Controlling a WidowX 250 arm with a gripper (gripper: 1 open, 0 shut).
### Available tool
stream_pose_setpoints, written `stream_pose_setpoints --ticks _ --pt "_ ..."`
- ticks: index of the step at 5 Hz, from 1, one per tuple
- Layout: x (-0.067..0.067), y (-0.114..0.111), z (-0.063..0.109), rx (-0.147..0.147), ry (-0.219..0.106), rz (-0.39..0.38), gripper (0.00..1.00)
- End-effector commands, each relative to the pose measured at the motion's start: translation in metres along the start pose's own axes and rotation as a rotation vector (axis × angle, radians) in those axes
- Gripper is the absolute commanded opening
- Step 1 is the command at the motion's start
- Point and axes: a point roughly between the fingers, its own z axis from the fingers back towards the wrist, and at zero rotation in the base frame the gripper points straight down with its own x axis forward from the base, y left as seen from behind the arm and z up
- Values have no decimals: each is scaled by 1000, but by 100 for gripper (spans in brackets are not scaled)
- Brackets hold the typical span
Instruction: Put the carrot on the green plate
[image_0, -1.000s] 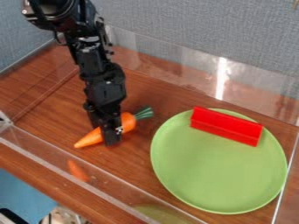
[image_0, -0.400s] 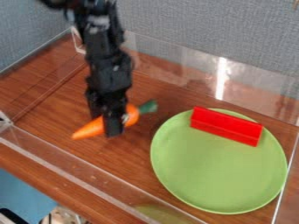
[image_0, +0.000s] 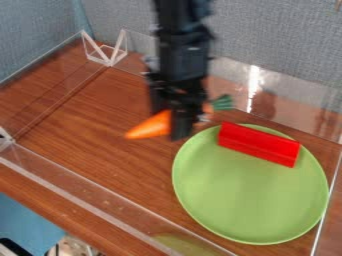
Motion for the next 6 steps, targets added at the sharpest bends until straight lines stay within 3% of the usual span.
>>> stream_pose_setpoints --ticks 1,2,3,4,6 --pt "27 -37 13 31 -64 -72 0" --pt "44 -71 4 37 -71 -144 0" --pt "51 -90 -8 54 -91 -154 0" --pt "52 -85 -18 56 -120 -168 0" --pt "48 -72 -18 85 -101 -186 0"
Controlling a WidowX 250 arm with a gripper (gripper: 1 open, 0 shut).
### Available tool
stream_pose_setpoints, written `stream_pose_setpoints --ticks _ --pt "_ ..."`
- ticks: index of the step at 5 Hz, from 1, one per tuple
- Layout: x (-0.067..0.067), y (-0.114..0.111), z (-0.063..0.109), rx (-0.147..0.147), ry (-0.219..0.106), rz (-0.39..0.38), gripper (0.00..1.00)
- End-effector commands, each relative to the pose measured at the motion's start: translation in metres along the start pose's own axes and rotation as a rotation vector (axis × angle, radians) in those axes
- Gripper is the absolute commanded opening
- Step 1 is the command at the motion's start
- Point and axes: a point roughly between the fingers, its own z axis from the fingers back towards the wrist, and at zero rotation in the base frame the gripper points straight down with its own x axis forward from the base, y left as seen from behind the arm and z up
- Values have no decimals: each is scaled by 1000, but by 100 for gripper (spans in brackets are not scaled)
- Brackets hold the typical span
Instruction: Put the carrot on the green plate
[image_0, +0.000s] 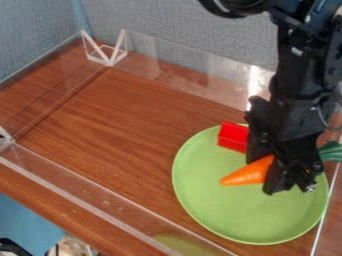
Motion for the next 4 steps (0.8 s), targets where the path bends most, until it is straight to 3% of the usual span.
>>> stream_pose_setpoints --ticks 1,4 --pt "2 8 8 28 -26 -8 0" --pt "4 13 -7 89 -36 -44 0"
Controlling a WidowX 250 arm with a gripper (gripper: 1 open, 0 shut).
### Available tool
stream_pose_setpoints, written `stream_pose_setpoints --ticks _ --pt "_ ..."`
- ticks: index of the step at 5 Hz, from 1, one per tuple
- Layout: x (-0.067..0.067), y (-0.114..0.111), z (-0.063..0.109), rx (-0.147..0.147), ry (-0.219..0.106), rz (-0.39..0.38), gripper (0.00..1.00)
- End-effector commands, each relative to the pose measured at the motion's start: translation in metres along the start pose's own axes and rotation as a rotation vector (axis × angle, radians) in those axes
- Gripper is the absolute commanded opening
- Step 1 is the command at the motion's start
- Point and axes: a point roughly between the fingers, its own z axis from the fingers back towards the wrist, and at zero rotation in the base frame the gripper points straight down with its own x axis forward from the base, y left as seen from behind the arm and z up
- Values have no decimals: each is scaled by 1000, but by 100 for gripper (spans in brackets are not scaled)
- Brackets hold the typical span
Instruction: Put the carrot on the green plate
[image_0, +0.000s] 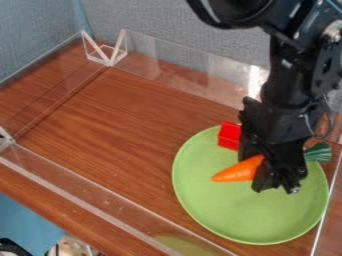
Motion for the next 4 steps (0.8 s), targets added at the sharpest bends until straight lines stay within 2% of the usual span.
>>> stream_pose_setpoints --ticks 1,2,4 --pt "5 1 1 41 -38 -28 0" --pt "7 0 -5 76 -48 -60 0" --pt "10 1 -4 125 -39 -74 0"
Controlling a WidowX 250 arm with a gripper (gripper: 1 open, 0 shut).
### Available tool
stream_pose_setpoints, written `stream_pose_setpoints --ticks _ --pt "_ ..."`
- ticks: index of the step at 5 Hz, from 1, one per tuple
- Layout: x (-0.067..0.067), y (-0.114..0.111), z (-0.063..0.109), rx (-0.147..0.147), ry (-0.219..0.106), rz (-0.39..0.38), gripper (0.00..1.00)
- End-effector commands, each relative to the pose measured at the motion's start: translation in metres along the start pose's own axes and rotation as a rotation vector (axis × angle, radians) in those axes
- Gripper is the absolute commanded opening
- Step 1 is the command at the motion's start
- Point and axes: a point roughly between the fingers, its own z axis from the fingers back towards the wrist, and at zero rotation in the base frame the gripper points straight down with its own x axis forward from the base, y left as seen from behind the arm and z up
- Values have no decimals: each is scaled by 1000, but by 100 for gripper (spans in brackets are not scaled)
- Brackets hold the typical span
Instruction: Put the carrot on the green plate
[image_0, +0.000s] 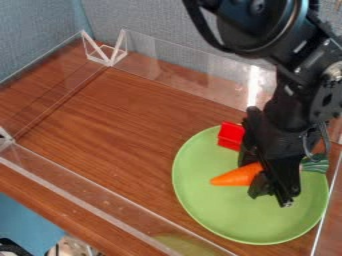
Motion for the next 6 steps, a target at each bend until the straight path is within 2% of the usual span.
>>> stream_pose_setpoints --ticks 1,2,4,5,6 --pt "8 2 12 37 -24 -11 0" --pt "9 2 14 66 -22 -14 100" --pt "16 4 30 66 -29 -35 100" --pt "18 8 46 77 -34 -40 100" --pt "17 12 57 103 -41 -37 100"
